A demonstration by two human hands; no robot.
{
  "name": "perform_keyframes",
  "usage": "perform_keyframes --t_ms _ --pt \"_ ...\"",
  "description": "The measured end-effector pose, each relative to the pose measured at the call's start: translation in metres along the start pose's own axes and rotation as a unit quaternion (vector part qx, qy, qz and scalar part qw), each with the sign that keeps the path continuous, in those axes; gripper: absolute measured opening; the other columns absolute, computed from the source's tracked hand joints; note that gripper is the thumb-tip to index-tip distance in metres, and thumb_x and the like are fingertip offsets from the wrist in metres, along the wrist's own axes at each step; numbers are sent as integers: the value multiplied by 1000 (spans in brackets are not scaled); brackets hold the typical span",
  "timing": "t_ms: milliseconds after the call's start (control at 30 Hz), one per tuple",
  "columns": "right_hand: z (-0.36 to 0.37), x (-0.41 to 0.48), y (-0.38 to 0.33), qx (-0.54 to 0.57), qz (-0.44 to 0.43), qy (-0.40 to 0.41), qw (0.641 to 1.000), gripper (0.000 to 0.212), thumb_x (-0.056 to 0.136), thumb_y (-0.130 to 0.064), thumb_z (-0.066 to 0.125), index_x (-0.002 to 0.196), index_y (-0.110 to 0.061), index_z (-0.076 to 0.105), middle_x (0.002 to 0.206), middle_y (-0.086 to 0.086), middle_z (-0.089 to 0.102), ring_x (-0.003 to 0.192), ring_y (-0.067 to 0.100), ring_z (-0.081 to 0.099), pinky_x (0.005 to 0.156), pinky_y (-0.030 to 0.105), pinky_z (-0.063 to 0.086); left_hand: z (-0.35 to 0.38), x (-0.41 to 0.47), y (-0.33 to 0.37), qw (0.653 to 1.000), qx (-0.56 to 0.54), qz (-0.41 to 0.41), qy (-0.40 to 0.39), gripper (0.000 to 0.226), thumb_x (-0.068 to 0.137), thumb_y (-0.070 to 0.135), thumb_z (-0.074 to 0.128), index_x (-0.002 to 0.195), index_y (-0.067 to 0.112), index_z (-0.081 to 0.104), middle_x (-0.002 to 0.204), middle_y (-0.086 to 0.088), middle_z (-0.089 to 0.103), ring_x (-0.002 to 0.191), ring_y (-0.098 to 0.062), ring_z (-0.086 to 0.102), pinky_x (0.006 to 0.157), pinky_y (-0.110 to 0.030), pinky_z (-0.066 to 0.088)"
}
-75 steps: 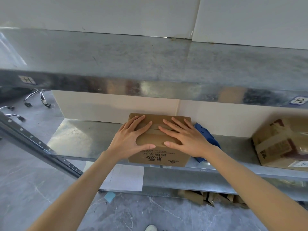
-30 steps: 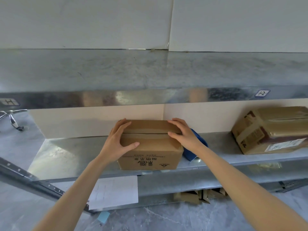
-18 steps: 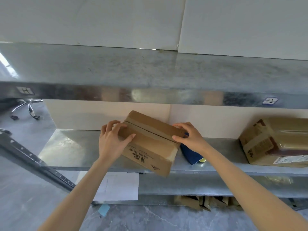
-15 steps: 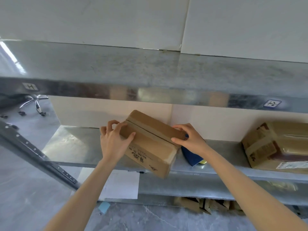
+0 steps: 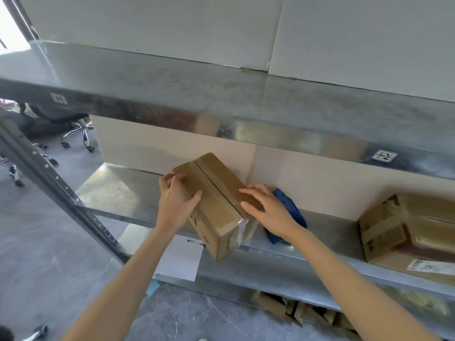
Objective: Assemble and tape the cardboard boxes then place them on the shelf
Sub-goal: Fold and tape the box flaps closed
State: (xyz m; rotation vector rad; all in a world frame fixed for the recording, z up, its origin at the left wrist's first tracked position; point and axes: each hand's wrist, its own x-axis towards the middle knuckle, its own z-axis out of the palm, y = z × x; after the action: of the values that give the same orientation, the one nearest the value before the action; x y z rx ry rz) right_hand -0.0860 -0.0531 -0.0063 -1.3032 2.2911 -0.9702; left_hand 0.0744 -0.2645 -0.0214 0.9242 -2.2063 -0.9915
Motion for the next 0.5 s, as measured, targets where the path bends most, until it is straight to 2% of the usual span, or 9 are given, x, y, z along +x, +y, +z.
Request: perform_keyframes --t_ms 100,167,233,333,500 --pt "-8 -7 4 -47 -15 22 999 44 99 -54 36 140 -40 46 138 -18 38 121 1 42 92 26 43 -4 -4 5 998 62 7 -6 64 87 46 68 139 16 46 145 3 36 110 -9 47 91 -31 43" --pt "-15 -12 13 -118 -14 46 992 46 101 -54 30 142 -38 44 137 -13 41 122 7 42 92 29 43 -7 -7 9 990 140 9 -11 65 91 51 60 143 16 43 150 -1 39 128 -22 47 102 -42 44" --pt "-19 -18 27 -203 -2 56 978 47 102 -50 30 143 -32 43 136 -5 46 123 17 44 95 34 44 -11 -12 13 977 213 18 -14 65 93 57 52 145 17 43 153 -3 40 137 -27 41 110 -48 36" --pt "-19 -26 50 -260 43 46 964 47 103 -45 35 146 -25 40 134 7 50 121 29 48 94 40 47 -14 -23 15 965 259 38 3 63 95 57 47 144 18 46 152 -3 43 139 -26 40 110 -46 32" --pt "-10 -38 80 -271 112 -1 956 56 101 -50 38 153 -29 27 129 12 56 113 31 55 78 37 49 -15 -40 17 958 283 42 8 62 96 57 47 144 19 45 151 -2 43 140 -25 38 112 -46 29"
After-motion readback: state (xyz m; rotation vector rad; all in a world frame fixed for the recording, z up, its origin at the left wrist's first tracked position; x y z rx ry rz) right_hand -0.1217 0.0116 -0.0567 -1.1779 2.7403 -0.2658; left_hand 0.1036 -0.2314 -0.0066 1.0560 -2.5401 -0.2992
